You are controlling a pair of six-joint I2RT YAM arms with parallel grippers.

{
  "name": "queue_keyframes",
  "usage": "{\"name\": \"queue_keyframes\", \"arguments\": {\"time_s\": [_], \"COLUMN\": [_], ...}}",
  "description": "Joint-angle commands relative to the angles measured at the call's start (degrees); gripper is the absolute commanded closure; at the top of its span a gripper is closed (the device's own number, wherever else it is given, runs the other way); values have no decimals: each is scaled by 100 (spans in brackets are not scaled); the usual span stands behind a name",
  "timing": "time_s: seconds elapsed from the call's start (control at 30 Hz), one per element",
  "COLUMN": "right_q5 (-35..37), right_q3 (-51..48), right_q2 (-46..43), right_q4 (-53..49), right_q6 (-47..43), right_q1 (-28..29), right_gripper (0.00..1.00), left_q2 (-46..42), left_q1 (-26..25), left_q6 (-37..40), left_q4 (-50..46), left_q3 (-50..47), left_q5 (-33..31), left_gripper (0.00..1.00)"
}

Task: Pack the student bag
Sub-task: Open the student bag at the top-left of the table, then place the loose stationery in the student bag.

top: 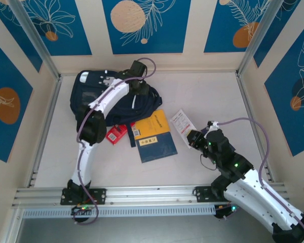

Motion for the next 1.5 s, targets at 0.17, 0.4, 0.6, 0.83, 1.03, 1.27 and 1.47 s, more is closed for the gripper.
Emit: {"name": "queue_keyframes", "arguments": {"time_s": [0.17, 0.4, 0.6, 0.83, 1.03, 1.27, 1.47], "right_q5": [-539, -682, -552, -851, -1707, -3232, -4380], "right_q3": [33, 12, 436, 597, 1101, 1380, 1661], "right_q2": [12, 170, 373, 501, 1156, 1809, 2381], "right_q4": [302, 490, 163, 410, 310, 921, 1271], "right_q6": [-390, -409, -899, -1041, -1068, -962, -869], "right_q1": [-228, -265, -295, -532, -969, -1403, -1486], "right_gripper": [100, 100, 100, 100, 100, 100, 100], "left_q2": [180, 239, -281, -1410, -2395, -3499, -4202], "left_q1": [63, 154, 170, 170, 186, 208, 291], "left_q6": [134, 200, 258, 402, 542, 640, 855], "left_q4": [-356, -374, -503, -714, -798, -658, -449], "left_q3": [176, 34, 19, -97, -365, -1075, -1570], "left_q5": [-183, -42, 421, 776, 1036, 1499, 1894], "left_gripper": [55, 88, 100, 100, 100, 100, 100]}}
